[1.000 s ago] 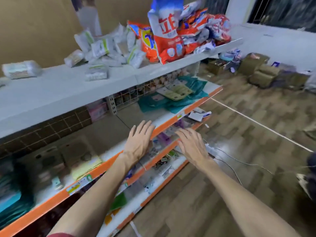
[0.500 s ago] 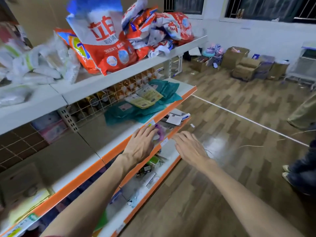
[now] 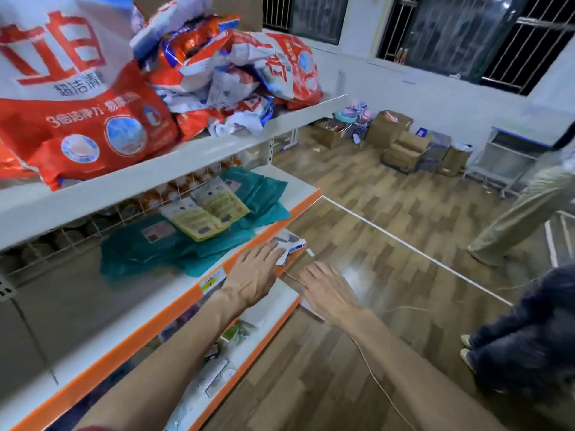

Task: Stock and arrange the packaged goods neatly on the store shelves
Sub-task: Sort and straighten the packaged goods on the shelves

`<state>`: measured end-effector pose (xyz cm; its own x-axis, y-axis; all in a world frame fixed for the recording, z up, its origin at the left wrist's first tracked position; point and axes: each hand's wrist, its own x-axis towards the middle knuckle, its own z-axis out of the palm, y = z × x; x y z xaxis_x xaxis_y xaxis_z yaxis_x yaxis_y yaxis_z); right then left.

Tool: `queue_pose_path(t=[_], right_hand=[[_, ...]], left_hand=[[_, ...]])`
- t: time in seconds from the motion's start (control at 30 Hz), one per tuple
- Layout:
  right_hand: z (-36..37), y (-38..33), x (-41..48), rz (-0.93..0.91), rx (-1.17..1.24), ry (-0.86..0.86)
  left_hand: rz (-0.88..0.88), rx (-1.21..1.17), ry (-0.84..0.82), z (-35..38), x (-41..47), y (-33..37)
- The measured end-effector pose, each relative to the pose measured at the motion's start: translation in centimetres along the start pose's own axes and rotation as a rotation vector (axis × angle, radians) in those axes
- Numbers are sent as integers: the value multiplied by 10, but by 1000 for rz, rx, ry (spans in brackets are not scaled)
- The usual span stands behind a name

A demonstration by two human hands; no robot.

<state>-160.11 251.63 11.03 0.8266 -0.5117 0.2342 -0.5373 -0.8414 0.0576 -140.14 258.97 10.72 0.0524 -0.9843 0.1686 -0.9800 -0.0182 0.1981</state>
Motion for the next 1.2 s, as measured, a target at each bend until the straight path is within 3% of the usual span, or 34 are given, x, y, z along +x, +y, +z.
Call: queue_pose_path(t=[0.13,0.33,0.53,0.73,0.87,1.2], right_hand=[[1,29,52,59,-3,23],[26,39,124,7,49,-110],[54,19,183,-145,82,-119],[73,18,231,-306,125,-117],[78,41,261,-389,118,-110],[111,120,328,-383,124,-113]], left_hand=[[-57,-2,-18,-3,50,-20],[-221,-4,-49,-4,61,-68],[-491,-38,-59,-5,35,-110],[-576,63,31,-1,24,-137],[-661,61,38,9,39,-147],[-845,52,38,31,106,-138]])
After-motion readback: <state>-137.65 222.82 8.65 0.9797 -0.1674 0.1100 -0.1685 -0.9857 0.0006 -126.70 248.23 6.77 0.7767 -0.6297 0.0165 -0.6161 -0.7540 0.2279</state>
